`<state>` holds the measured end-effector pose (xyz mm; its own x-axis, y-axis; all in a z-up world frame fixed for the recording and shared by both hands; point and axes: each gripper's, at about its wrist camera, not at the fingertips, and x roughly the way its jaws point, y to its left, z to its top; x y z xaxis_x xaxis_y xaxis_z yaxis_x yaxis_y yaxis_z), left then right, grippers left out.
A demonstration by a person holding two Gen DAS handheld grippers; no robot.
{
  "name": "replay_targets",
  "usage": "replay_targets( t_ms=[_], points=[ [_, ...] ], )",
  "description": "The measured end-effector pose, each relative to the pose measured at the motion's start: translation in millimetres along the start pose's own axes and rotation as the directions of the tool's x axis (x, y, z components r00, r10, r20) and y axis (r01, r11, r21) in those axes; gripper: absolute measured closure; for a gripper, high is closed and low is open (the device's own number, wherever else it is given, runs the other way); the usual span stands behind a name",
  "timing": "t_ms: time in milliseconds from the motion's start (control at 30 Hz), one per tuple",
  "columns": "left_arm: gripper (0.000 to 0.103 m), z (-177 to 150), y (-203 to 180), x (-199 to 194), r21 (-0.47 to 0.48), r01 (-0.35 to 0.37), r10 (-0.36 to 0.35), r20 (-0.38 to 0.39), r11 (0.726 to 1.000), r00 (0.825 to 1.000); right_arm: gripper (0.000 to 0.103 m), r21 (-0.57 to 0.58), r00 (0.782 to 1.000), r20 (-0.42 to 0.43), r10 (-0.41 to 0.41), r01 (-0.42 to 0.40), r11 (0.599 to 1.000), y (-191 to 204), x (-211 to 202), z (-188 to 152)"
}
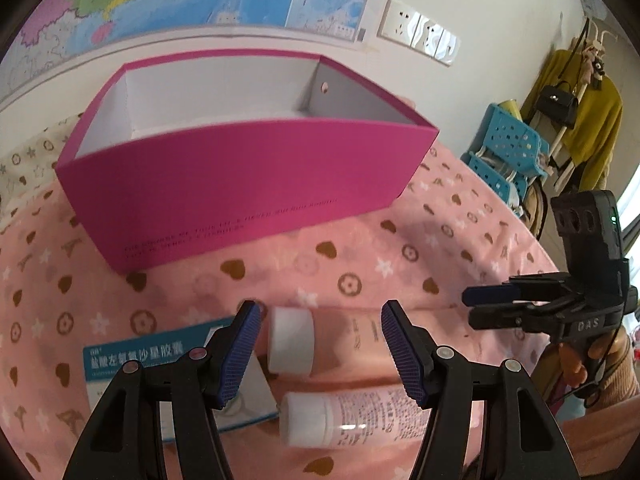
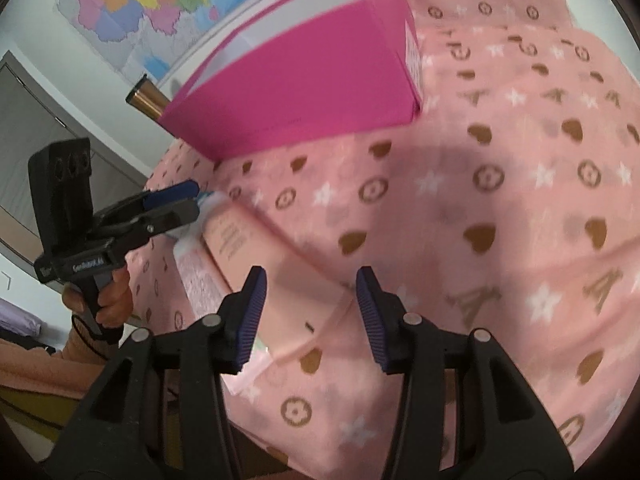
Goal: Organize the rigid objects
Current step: 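Move the right tool to the pink cosmetic tube and grasp it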
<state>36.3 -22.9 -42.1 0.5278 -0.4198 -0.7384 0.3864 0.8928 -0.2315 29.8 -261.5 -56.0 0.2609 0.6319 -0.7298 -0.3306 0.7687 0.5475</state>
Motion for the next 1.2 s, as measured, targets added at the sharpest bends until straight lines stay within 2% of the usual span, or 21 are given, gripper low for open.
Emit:
replay_targets(
  t_ms=[333,500,733,1200],
  points=[
    [0.039,-11,1,8,-0.002,0.007,-0.007,-0.043,1.0,0.999,0.054,0.001,0.999,-0.041,0.005,-0.005,1.0,5,2,-13],
    [0.039,-12,0,10,0.009,0.007,-0.007,-0.054,1.0,0.999,0.049,0.016,0.999,-0.033,0.013,-0.013,1.0,8,4,-13],
    [0.037,-11,-2,13,0.0,0.015,-0.015,-0.056,1.0,0.998,0.049,0.059,0.999,-0.002,0.04,-0.039,0.997,3,4,-11],
    [0.035,-11,-3,16,-0.044,0.028,-0.03,-0.049,0.999,0.998,0.049,0.061,0.995,0.098,-0.009,0.003,0.998,-5,-2,18]
  ],
)
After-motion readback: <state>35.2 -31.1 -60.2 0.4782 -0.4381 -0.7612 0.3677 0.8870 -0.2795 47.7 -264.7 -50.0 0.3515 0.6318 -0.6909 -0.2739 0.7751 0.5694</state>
